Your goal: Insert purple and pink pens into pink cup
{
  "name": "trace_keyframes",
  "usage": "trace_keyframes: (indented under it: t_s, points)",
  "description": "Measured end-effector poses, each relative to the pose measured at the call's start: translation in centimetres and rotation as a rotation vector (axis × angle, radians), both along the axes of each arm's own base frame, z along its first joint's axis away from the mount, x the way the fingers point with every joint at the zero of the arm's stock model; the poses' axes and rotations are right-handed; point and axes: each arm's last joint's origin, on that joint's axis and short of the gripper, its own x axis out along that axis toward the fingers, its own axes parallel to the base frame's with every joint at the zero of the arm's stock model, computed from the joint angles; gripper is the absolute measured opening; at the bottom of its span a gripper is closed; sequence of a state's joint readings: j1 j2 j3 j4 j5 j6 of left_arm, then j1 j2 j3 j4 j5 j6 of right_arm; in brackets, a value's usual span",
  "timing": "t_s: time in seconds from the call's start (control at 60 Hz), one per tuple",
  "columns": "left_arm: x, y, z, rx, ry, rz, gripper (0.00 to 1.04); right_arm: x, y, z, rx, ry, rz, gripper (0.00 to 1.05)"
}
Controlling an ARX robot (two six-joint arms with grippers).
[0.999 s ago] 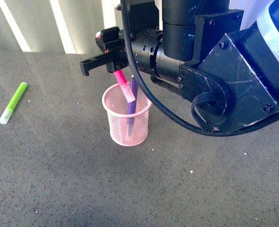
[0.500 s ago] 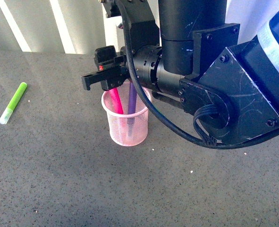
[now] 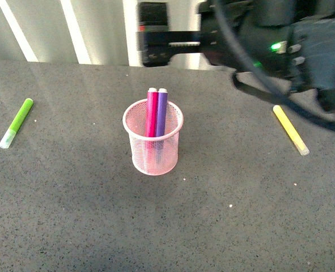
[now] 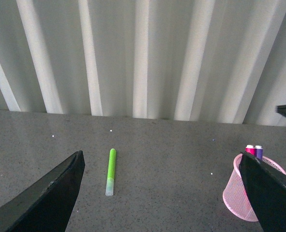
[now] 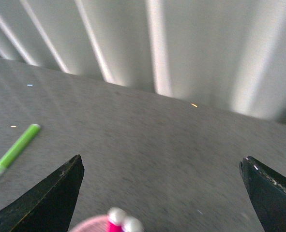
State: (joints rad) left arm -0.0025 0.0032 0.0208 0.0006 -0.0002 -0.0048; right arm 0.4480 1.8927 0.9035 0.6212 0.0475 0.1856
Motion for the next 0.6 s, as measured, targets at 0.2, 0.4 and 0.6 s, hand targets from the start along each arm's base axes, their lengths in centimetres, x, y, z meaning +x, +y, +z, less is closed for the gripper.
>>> trace_keyframes:
  t_s: [0.2,0.4,0.6]
  points:
    - [0.0,0.0,0.0,0.0,0.0,0.0,0.98,-8.8,-13.1,2.9,0.215,0.51,-0.377,0.98]
    - [0.0,0.0,0.0,0.0,0.0,0.0,0.98,-15.5,-17.0,4.7,0.263,0.374,-0.433,0.97]
    - [0.0,0.0,0.0,0.0,0.001,0.002,0.98,-17.1,-16.3,2.6,-0.018,-0.265,-0.374,0.64]
